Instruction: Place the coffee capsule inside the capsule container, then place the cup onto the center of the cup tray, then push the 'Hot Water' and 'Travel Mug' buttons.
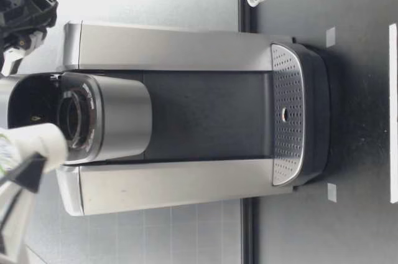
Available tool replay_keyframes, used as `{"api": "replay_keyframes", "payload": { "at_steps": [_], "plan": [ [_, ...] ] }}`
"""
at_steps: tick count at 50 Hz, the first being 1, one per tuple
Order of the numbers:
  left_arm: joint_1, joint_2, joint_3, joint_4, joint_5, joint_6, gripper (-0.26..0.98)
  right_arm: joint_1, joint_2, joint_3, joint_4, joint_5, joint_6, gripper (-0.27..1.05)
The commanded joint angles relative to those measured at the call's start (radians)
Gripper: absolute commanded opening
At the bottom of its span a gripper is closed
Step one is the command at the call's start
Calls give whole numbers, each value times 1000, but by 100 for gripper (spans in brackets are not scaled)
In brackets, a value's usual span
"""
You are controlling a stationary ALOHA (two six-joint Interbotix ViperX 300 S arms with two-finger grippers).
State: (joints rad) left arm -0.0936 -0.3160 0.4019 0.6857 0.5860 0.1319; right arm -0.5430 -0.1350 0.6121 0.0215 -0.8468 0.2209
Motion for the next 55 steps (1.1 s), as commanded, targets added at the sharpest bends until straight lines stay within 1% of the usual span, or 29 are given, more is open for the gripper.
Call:
{"api": "replay_keyframes", "payload": {
  "at_steps": [1,4,10,16,20,25,39,55],
  "plan": [
    [3,-25,-38,43,-3,-2,43,-25,-58,8,-3,-35,3,8],
    [3,-23,-40,84,-3,-6,43,-25,-87,38,-5,-63,9,8],
    [3,-8,-40,147,-2,-8,43,-25,-141,101,-5,-104,28,8],
    [25,12,-41,176,-2,-9,43,-25,-172,137,-5,-106,34,8],
    [49,31,-41,176,-5,-9,43,-25,-183,150,-5,-106,34,8],
    [63,49,-48,179,-5,-15,43,-25,-193,163,-5,-107,35,8],
    [84,63,-64,198,-11,-35,43,-25,-198,175,-5,-106,34,8],
    [112,92,-71,198,-32,-41,44,-25,-198,184,-5,-106,34,8]
  ]
}}
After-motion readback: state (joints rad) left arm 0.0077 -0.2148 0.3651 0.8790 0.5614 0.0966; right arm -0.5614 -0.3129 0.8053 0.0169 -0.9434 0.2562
